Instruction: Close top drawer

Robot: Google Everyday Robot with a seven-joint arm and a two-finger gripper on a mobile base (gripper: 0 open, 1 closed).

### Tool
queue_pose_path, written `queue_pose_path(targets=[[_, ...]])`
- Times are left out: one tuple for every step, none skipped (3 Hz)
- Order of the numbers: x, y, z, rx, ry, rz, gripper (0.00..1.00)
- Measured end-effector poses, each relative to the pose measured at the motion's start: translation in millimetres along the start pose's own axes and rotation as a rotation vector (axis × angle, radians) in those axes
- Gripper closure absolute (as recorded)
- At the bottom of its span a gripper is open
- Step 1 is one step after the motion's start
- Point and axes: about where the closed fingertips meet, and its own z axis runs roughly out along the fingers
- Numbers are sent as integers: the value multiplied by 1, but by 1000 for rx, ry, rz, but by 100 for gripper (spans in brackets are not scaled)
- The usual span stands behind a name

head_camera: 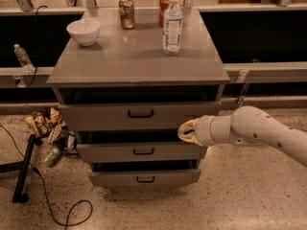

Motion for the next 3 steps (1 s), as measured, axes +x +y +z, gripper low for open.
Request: queue_pose_path(targets=[[-3,-8,-37,4,-62,76,100],[-8,-32,-94,41,-210,209,100],[-19,-38,-110,27,-271,227,85]])
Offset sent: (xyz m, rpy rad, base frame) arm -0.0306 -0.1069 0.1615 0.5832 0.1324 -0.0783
